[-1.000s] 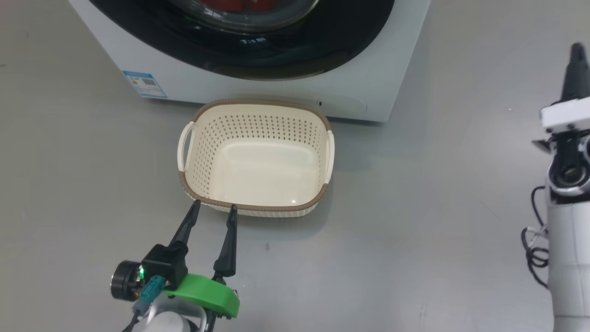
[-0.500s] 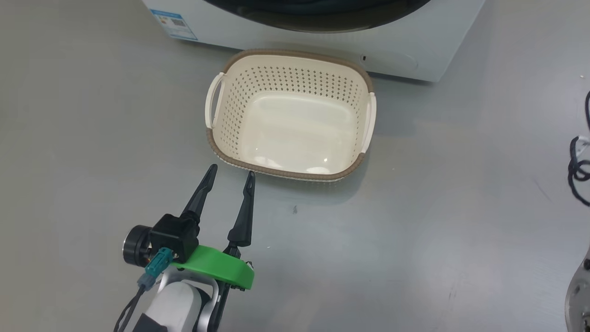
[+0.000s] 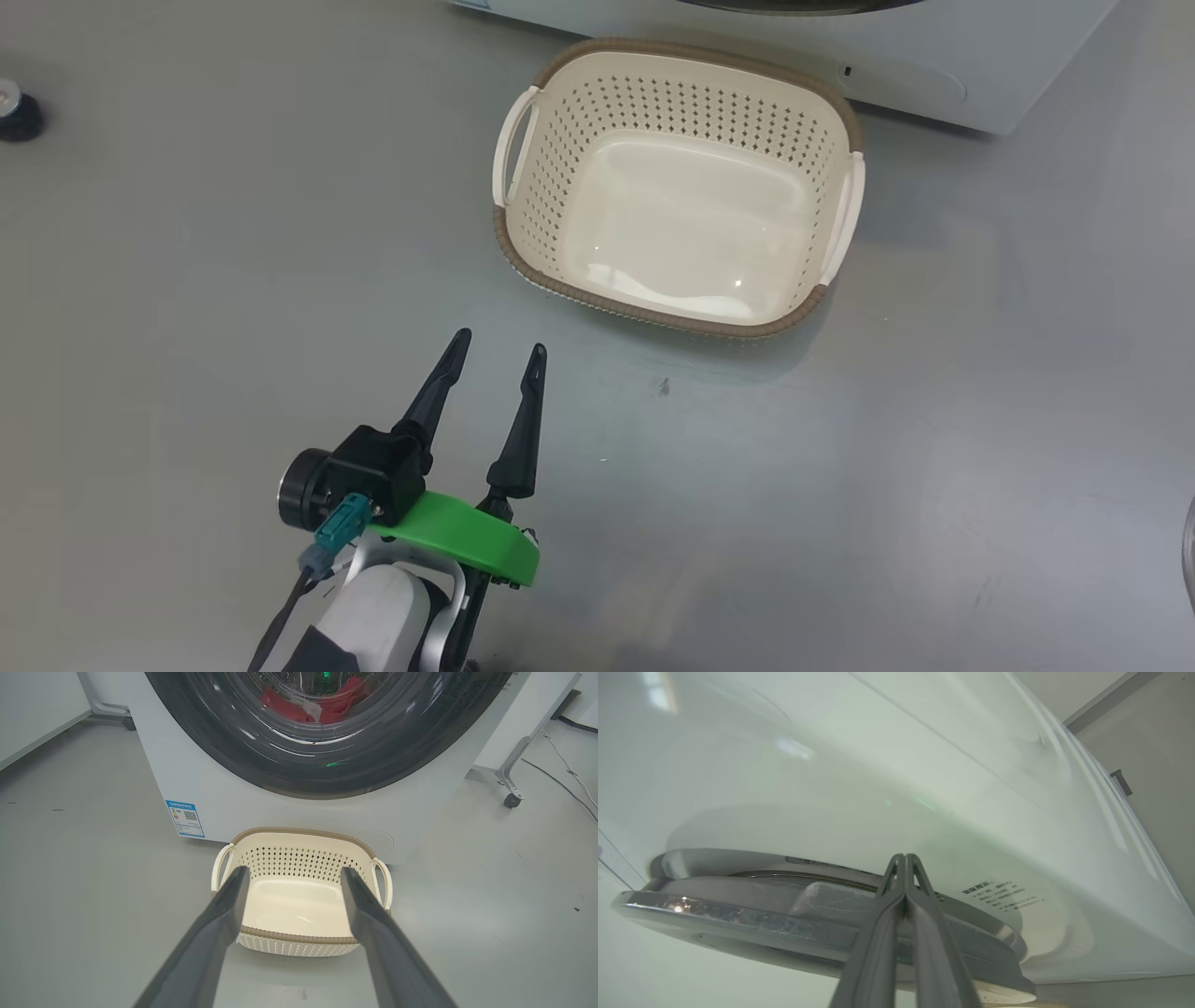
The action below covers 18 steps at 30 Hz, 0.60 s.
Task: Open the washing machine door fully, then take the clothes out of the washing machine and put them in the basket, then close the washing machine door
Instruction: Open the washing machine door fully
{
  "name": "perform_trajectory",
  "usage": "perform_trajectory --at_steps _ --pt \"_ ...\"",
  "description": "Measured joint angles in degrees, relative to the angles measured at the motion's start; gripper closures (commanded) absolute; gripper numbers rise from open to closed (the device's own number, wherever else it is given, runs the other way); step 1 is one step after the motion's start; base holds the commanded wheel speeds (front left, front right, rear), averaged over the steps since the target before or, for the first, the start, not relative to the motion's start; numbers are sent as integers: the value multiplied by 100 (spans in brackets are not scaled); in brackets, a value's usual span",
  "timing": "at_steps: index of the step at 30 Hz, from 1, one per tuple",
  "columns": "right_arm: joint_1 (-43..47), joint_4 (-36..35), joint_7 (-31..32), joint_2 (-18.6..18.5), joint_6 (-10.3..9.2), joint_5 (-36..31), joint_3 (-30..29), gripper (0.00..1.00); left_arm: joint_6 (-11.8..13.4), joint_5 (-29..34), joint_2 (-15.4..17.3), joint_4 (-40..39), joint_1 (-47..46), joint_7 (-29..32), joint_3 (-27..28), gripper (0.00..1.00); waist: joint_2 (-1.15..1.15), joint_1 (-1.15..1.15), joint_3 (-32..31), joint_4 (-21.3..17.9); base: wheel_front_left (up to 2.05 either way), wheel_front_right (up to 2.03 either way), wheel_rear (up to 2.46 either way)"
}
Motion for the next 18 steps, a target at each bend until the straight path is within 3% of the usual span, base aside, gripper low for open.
perform_trajectory --at_steps 18 --pt "-497 566 913 -59 -57 599 -9 100 48 -58 -24 90 -34 0 -129 0 0 0 102 396 0 0 0"
